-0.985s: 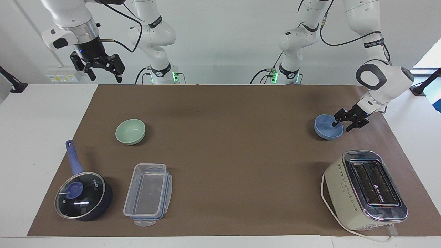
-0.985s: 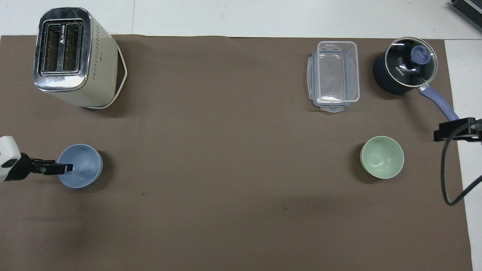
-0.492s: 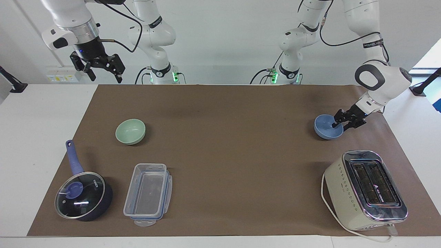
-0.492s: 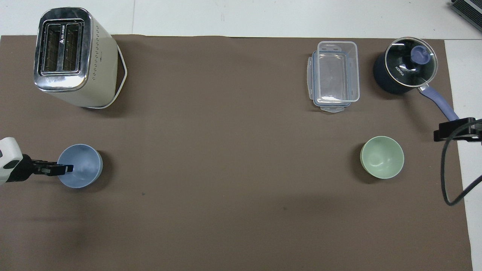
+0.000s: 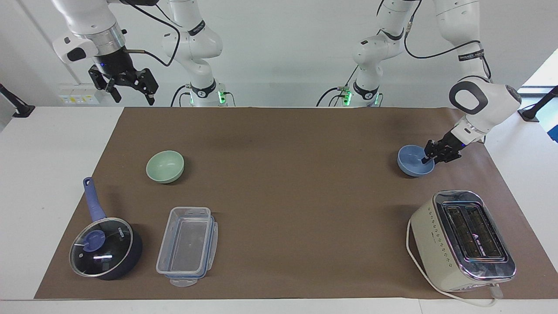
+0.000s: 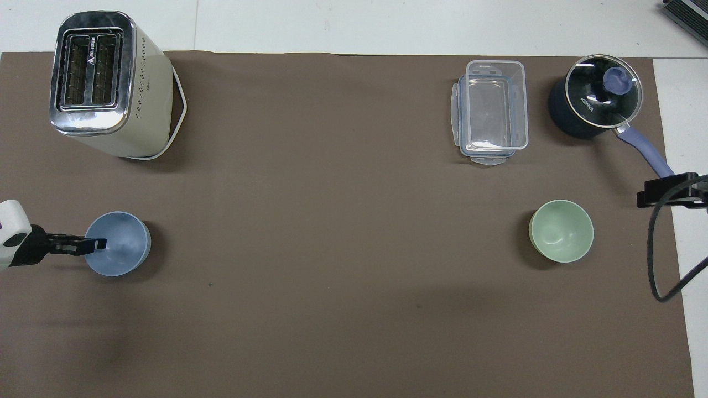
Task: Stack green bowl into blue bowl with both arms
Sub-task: 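Close the left gripper on the blue bowl's rim, then slide the blue bowl with the left gripper toward the table center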
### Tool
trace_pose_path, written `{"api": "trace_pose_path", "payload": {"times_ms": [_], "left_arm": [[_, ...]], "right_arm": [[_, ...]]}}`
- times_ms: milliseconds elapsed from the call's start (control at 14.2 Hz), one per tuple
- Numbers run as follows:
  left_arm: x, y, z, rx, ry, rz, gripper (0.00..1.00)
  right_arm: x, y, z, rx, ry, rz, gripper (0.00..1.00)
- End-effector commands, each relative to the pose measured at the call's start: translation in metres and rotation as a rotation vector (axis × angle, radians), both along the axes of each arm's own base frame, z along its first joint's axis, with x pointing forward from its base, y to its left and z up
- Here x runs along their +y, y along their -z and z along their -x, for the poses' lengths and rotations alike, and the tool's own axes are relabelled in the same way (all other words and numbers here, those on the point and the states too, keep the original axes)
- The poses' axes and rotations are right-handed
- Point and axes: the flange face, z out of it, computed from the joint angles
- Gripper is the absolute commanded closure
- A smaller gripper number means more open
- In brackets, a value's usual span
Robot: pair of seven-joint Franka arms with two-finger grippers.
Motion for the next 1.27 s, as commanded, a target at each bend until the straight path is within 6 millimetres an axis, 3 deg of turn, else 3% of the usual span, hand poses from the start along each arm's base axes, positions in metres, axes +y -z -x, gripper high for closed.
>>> {"api": "trace_pose_path", "payload": {"times_ms": [0,281,563,844,1055,1196], "left_arm": [[-0.003,-0.003,-0.001,-0.028,-0.002,-0.001,0.77],[-0.010,-0.008,-0.007,-0.047,0.011,-0.009,1.00],[-0.034,-0.020,-0.012,-0.064,0.056,-0.011,1.00],[-0.078,-0.045,-0.014,-0.087,0.085,-0.013,1.00],[-0.127,-0.040,-0.016,-0.085,0.091,-0.023,1.00],[-0.175,-0.038,-0.016,-0.085,0.046,-0.031,1.00]], "right_arm": [[-0.002,-0.003,0.004,-0.004,-0.013,-0.003,0.00],[-0.002,-0.003,0.004,-0.004,-0.013,-0.003,0.00],[-0.002,-0.002,0.004,-0.002,-0.013,-0.003,0.00],[-0.002,-0.003,0.004,-0.004,-0.013,-0.003,0.00],[-0.002,-0.003,0.004,-0.004,-0.013,-0.003,0.00],[-0.002,-0.003,0.004,-0.004,-0.013,-0.003,0.00]]}}
